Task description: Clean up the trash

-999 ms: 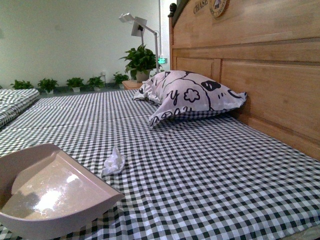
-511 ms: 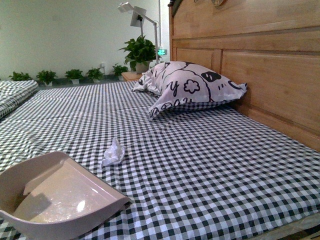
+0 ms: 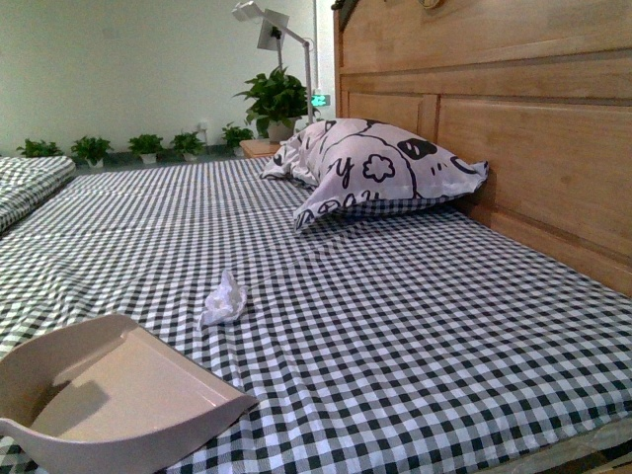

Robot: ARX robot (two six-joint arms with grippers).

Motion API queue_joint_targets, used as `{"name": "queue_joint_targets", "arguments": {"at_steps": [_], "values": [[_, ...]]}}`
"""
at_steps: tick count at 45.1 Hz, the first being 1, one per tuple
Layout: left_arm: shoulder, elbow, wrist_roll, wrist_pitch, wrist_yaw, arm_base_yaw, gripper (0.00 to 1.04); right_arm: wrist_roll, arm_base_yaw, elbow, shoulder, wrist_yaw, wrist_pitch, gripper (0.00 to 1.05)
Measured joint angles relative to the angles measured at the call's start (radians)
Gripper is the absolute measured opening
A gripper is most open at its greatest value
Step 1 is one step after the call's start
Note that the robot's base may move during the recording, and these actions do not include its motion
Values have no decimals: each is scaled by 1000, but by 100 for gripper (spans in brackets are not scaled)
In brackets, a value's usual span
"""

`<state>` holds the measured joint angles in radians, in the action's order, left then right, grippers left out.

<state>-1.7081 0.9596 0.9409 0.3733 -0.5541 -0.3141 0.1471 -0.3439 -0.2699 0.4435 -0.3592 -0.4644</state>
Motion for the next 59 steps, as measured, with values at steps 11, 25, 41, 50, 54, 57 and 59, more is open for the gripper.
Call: {"name": "queue_joint_targets", "arguments": {"at_steps": [11, 25, 41, 50, 54, 57, 59], "values": [[0, 0, 1, 0, 1, 0, 26, -16, 2, -183, 130, 96, 424, 20], [0, 0, 2, 0, 1, 0, 26, 51, 3, -473, 792, 317, 305, 20], [0, 0, 2, 0, 1, 0, 26, 76, -133, -1002, 1429, 335, 484, 20], [0, 0, 2, 0, 1, 0, 26, 82, -178, -1247, 1603, 326, 600, 20], [0, 0, 2, 0, 1, 0, 26, 81, -191, -1324, 1653, 321, 641, 20], [0, 0, 2, 0, 1, 0, 26, 82, -200, -1374, 1688, 312, 669, 20], [0, 0, 2, 0, 1, 0, 26, 82, -205, -1402, 1711, 305, 684, 20]]}}
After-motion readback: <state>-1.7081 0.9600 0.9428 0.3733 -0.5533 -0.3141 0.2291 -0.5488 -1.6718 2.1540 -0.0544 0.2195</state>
